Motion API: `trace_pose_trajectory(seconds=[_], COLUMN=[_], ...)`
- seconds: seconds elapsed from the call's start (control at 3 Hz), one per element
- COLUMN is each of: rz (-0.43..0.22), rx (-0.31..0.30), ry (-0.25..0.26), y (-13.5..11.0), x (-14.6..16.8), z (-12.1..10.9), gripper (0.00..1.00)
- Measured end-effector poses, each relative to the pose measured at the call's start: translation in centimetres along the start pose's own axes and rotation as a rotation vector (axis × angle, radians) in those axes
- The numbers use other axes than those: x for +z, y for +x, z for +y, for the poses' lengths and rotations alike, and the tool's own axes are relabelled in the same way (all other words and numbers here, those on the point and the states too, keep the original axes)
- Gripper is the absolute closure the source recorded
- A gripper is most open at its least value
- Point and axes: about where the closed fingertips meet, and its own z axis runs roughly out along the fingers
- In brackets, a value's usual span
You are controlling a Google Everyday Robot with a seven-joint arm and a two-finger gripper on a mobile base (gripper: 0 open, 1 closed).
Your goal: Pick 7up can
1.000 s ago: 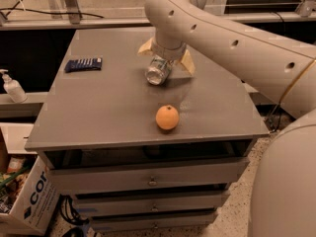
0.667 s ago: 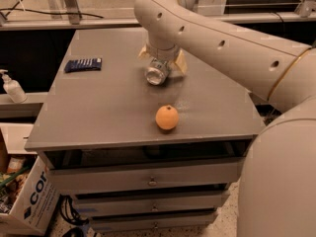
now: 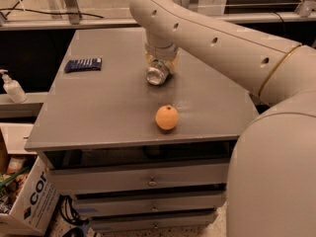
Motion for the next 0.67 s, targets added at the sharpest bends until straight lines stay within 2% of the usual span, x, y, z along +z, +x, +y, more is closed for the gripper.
trace_pose_trajectory(seconds=[0.33, 0.67], rz=[-0.017, -0.047], rx=[0.013, 0.042], ry=[-0.005, -0.001], y=[-0.11, -0.27], x=[-0.24, -0.91], z=[0.16, 0.22], gripper=[0.87, 1.0])
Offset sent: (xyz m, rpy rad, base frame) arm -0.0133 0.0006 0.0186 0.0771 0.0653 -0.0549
